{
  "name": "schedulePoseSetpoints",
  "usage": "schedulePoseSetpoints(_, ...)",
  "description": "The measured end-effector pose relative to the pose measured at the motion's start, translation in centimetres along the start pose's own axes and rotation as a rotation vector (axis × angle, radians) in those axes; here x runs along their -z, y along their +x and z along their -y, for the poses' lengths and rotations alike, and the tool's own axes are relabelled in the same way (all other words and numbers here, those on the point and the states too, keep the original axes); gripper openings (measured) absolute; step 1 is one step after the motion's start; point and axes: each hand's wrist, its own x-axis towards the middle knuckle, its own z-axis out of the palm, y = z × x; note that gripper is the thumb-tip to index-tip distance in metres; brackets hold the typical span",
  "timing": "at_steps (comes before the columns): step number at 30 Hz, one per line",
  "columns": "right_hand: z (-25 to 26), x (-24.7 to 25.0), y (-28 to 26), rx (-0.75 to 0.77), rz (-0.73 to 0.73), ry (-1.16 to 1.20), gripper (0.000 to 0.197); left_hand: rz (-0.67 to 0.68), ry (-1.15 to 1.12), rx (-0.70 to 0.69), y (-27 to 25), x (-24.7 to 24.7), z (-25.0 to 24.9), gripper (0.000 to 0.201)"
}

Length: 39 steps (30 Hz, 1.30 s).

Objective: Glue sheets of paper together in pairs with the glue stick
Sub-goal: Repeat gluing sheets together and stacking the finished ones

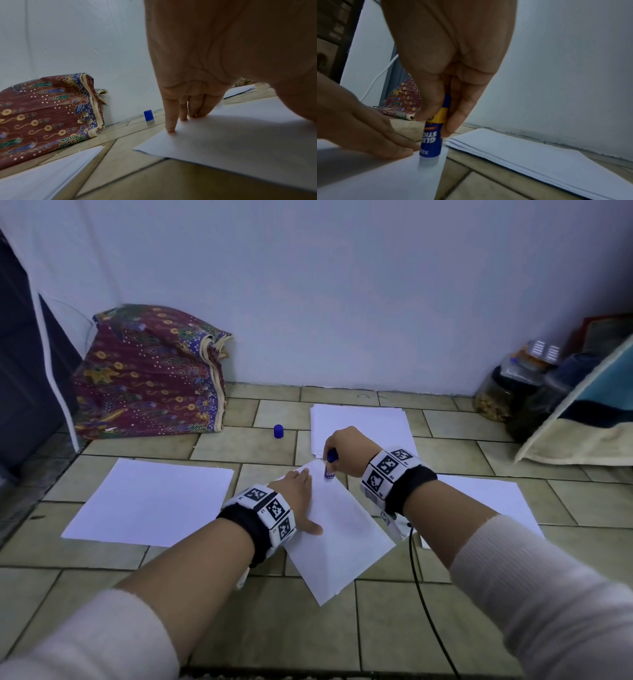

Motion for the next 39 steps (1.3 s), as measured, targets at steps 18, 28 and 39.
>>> schedulePoseSetpoints(18, -2.3, 0.2, -7.4, 0.073, 0.139, -0.041, 0.024, -0.013, -0.018, 0.005, -0.8, 0.2, -0.3, 0.113)
schedulePoseSetpoints(28, -3.4, -0.1, -10.1, 0.100, 0.173, -0.070, 0.022, -0.006, -0.025, 0.008, -1.2, 0.3, -0.8, 0.109)
schedulePoseSetpoints(39, -4.1, 0.1, -11.0, 0.072, 0.243, -0.097, 0.024, 0.034, -0.002, 0.090, -0.5, -0.8, -0.5, 0.110)
